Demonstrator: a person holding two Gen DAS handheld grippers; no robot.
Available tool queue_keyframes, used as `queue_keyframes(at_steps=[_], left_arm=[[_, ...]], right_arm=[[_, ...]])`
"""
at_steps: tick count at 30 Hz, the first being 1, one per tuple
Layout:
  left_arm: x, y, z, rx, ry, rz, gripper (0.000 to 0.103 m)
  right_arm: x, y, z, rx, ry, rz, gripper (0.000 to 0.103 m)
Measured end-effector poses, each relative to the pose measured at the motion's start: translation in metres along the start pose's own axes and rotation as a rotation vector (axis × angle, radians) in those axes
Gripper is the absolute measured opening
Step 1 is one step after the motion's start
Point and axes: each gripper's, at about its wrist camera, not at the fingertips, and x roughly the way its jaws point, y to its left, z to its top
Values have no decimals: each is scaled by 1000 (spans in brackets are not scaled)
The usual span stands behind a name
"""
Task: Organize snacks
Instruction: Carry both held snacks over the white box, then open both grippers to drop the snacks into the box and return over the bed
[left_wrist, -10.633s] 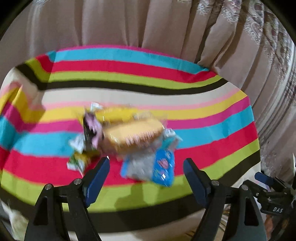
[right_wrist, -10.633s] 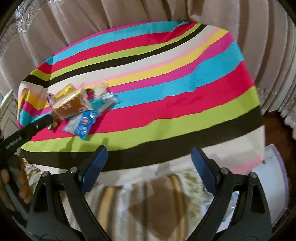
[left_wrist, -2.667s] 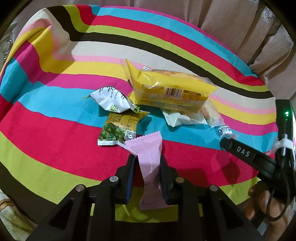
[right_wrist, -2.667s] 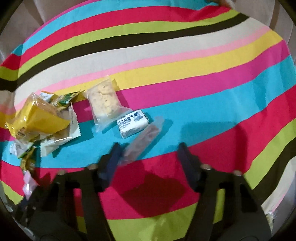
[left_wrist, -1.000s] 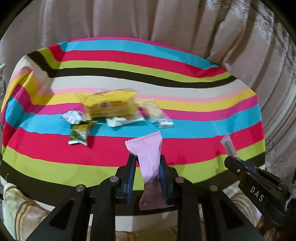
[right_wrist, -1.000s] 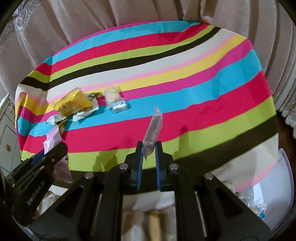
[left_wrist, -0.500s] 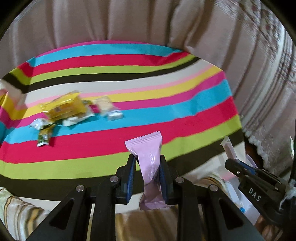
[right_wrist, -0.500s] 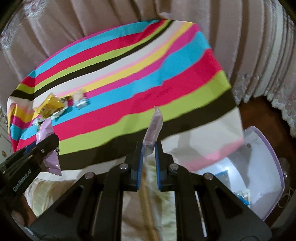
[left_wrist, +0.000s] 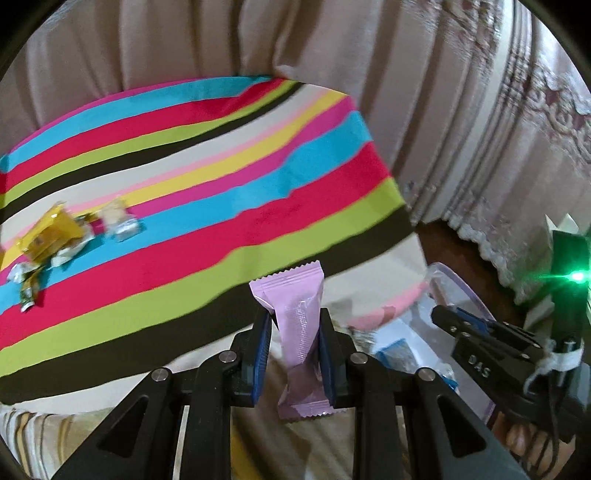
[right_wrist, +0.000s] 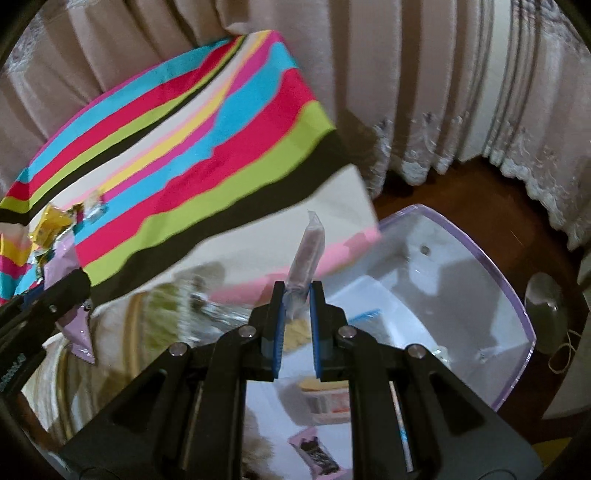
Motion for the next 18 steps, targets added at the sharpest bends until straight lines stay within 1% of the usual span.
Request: queue_keyframes(at_steps=[6, 10, 13, 14, 15, 16, 17, 18], left_arm=[[3, -26, -2, 51, 12, -51, 25], [4, -39, -3, 76, 19, -83, 25], [6, -47, -4, 86, 27, -152, 27], [6, -49, -4, 93, 31, -160, 28], [6, -53, -5, 103, 34, -156, 32], [6, -54, -5, 107, 33, -150, 37], [6, -54, -5, 104, 33, -150, 39], [7, -53, -4, 98, 32, -149, 40]], right_arm=[[1, -30, -7, 45, 11, -35, 15], [1, -41, -7, 66, 12, -50, 15], [3, -47, -6, 92, 16, -65, 17], [3, -48, -6, 97, 19, -69, 23], [4, -49, -5, 106, 26, -71, 29], [4, -50, -5, 113, 25, -68, 44], [3, -50, -4, 117, 20, -64, 54], [1, -50, -4, 114, 13, -62, 55]])
